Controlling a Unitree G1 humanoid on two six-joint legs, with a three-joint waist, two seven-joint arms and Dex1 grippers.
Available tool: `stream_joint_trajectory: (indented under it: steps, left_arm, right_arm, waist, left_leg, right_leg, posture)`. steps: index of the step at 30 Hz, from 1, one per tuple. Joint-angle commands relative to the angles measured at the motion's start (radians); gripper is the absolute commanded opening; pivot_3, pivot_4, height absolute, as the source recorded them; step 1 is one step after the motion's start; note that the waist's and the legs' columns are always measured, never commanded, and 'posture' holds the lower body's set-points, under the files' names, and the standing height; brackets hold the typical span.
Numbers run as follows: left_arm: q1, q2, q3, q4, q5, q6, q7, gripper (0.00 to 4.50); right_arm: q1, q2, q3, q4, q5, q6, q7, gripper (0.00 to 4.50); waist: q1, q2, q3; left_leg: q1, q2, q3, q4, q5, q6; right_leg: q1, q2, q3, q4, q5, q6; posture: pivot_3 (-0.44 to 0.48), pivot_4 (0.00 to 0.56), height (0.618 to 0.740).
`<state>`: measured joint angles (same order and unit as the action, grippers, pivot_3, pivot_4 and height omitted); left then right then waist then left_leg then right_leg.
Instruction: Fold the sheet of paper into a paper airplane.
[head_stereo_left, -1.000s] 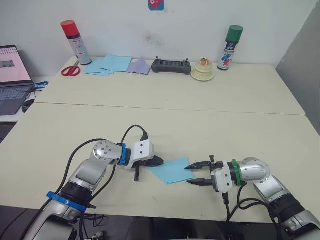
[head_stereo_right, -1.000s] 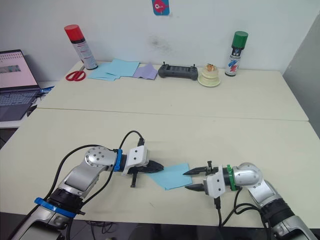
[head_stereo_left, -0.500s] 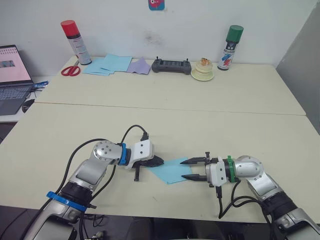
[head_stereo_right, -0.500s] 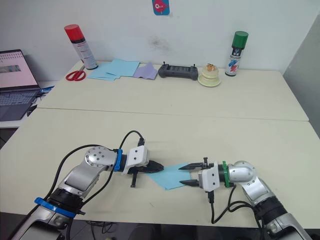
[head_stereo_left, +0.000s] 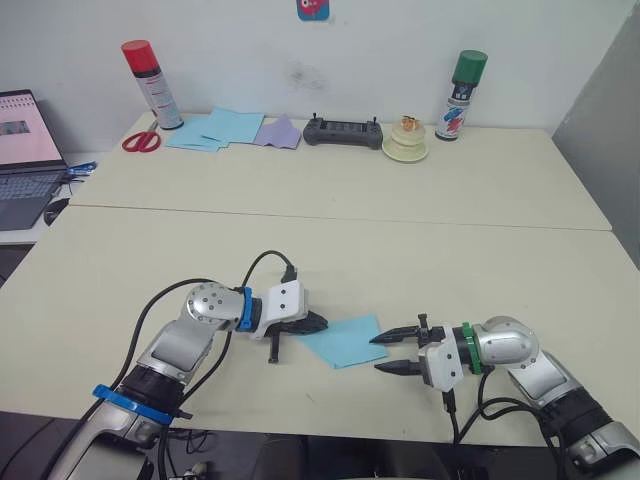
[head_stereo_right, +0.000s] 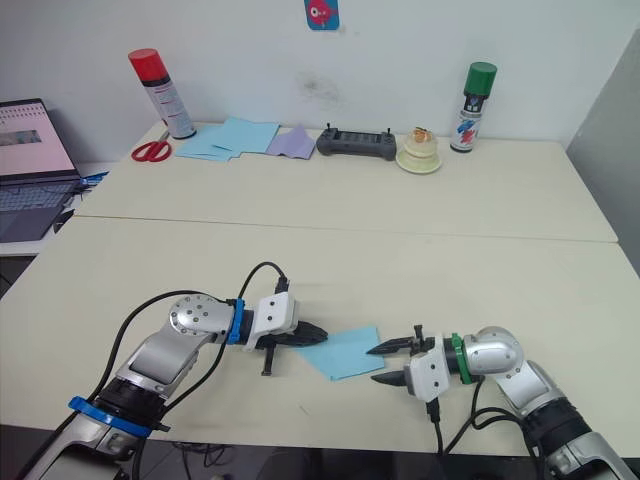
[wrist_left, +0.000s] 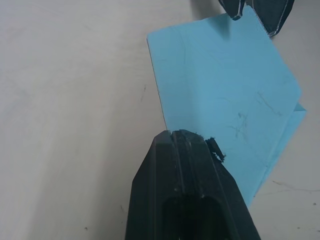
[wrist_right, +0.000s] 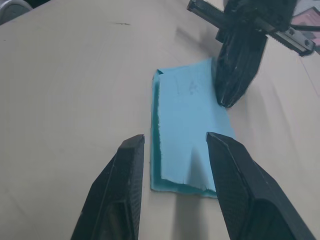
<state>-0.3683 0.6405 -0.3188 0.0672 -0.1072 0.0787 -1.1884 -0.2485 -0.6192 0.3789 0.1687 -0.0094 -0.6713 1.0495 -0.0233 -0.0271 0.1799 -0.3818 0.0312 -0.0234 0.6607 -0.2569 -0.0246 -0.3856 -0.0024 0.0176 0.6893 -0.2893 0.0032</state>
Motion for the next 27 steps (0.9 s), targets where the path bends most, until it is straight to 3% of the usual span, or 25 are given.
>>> stream_joint_trajectory:
  steps: [1,8,21,27]
  left_arm:
    - [0.02,0.006,-0.019,-0.002,0.028,0.007,-0.002,0.0]
    - [0.014,0.005,-0.023,-0.001,0.029,0.005,-0.009,0.0]
    - [0.008,0.003,-0.023,-0.002,0.028,0.014,-0.009,0.0]
    - [0.003,0.006,-0.017,0.001,0.027,0.014,-0.009,0.0]
  right_arm:
    - [0.014,0.015,-0.026,-0.053,0.065,0.058,-0.018,2.02]
    - [0.025,0.029,-0.028,-0.107,0.132,0.133,0.001,2.02]
    - [-0.011,0.067,-0.015,-0.047,0.07,0.125,-0.021,2.02]
    - [0.002,0.039,-0.01,-0.068,0.1,0.071,0.038,2.02]
  waist:
    - [0.0,0.0,0.0]
    - [0.0,0.0,0.0]
    - [0.0,0.0,0.0]
    - [0.0,0.0,0.0]
  left_leg:
    - [0.0,0.0,0.0,0.0,0.0,0.0]
    - [0.0,0.0,0.0,0.0,0.0,0.0]
    - [0.0,0.0,0.0,0.0,0.0,0.0]
    - [-0.001,0.0,0.0,-0.001,0.0,0.0]
  right_leg:
    - [0.0,0.0,0.0,0.0,0.0,0.0]
    - [0.0,0.0,0.0,0.0,0.0,0.0]
    - [0.0,0.0,0.0,-0.001,0.0,0.0]
    - [0.0,0.0,0.0,-0.002,0.0,0.0]
  posture:
    - [0.0,0.15,0.74]
    - [0.0,0.15,0.74]
    - [0.0,0.15,0.74]
    - [0.0,0.15,0.74]
